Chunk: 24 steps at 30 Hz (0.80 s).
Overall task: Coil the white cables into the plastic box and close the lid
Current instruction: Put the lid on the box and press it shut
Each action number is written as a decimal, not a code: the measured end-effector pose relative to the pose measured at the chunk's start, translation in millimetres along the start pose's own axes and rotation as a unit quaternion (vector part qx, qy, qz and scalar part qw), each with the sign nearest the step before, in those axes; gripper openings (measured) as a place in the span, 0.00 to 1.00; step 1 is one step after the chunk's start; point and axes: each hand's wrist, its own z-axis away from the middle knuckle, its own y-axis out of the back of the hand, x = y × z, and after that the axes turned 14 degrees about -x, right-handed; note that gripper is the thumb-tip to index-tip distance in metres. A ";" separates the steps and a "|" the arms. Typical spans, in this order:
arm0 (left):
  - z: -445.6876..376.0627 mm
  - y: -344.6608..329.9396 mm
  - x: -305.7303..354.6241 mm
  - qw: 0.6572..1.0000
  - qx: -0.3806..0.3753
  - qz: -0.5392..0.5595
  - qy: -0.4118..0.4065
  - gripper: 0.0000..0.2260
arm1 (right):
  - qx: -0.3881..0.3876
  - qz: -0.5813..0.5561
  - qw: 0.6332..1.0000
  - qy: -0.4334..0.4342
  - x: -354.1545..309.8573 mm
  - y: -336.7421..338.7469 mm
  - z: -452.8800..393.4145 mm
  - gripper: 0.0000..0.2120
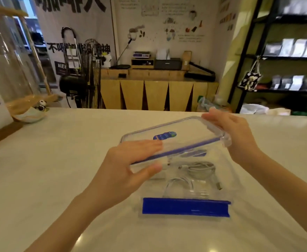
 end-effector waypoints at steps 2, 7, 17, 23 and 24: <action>2.1 -7.6 -3.3 0.999 -0.032 0.007 -0.016 0.23 | 0.004 0.009 1.000 -0.004 11.2 6.8 15.2 0.06; 8.8 -15.3 -9.4 0.996 -0.077 0.010 -0.043 0.21 | 0.015 0.019 0.999 -0.026 35.9 14.1 45.9 0.11; 9.8 -22.2 -6.3 0.994 -0.102 -0.004 -0.046 0.20 | 0.036 -0.003 0.999 -0.011 49.7 19.3 62.4 0.07; 9.5 -29.8 -7.0 0.994 -0.098 -0.011 -0.054 0.20 | 0.031 -0.004 0.999 -0.013 56.3 22.0 62.3 0.07; 10.3 -29.8 -7.8 0.994 -0.095 -0.009 -0.052 0.20 | 0.028 -0.005 1.000 -0.013 56.1 20.6 61.5 0.07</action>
